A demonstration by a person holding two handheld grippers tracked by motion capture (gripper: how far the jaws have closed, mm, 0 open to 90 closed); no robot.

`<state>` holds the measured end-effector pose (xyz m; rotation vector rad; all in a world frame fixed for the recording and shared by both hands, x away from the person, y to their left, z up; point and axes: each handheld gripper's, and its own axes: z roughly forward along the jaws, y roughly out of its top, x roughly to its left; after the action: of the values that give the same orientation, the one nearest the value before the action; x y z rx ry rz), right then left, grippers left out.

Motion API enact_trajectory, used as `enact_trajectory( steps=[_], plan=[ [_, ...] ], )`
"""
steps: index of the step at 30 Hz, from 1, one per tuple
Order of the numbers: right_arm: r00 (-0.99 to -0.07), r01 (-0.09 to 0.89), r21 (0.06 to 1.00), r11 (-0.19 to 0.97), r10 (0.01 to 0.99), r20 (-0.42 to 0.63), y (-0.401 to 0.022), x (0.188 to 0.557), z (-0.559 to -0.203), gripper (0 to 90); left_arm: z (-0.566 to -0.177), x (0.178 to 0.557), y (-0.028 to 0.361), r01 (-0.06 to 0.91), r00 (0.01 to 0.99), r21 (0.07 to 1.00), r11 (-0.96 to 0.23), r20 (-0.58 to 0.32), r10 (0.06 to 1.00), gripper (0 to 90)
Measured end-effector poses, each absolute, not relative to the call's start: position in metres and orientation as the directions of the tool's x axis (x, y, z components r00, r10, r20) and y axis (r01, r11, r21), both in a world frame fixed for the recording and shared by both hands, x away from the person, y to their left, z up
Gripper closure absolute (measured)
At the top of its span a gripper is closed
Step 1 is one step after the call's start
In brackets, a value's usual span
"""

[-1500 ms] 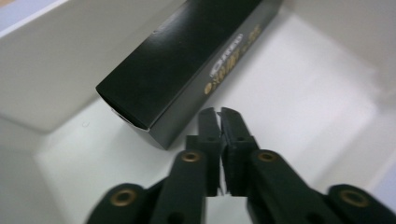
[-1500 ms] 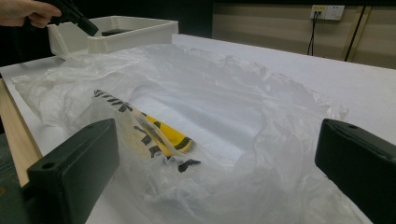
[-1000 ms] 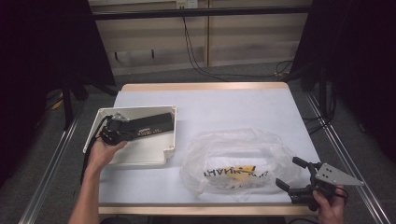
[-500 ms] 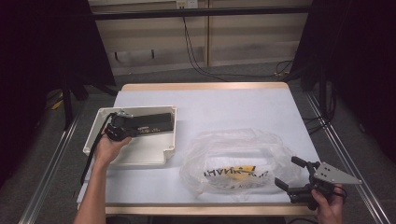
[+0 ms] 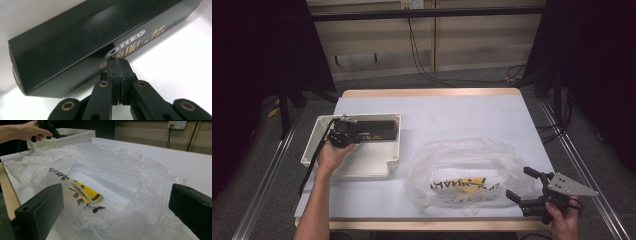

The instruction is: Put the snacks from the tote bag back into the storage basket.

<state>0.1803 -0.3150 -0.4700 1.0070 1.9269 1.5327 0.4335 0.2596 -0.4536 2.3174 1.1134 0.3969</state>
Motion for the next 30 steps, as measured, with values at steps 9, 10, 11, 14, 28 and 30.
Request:
enact_trajectory(
  steps=[9, 10, 11, 14, 28, 30],
  plan=[
    [-0.609, 0.247, 0.964, 0.101, 0.790, 0.073, -0.313, 0.175, -0.468, 0.0, -0.435, 0.417, 0.263, 0.564, 0.663, 0.640, -0.521, 0.025, 0.748, 62.8],
    [-0.607, 0.247, 0.964, 0.101, 0.791, 0.073, -0.313, 0.175, -0.468, 0.0, -0.433, 0.415, 0.265, 0.553, 0.666, 0.649, -0.523, 0.034, 0.745, 57.4],
    [-0.606, 0.245, 0.964, 0.103, 0.792, 0.069, -0.313, 0.175, -0.468, 0.0, -0.426, 0.410, 0.268, 0.532, 0.678, 0.670, -0.518, 0.029, 0.734, 52.9],
    [-0.609, 0.245, 0.964, 0.107, 0.791, 0.067, -0.313, 0.175, -0.468, 0.0, -0.413, 0.400, 0.276, 0.490, 0.687, 0.703, -0.516, 0.053, 0.725, 38.9],
    [-0.602, 0.235, 0.966, 0.105, 0.796, 0.060, -0.312, 0.172, -0.465, 0.0, -0.372, 0.371, 0.342, 0.397, 0.680, 0.802, -0.447, 0.070, 0.730, 5.8],
    [-0.600, 0.233, 0.967, 0.107, 0.798, 0.056, -0.313, 0.173, -0.465, 0.0, -0.370, 0.367, 0.348, 0.384, 0.676, 0.807, -0.449, 0.086, 0.732, 5.2]
  ],
)
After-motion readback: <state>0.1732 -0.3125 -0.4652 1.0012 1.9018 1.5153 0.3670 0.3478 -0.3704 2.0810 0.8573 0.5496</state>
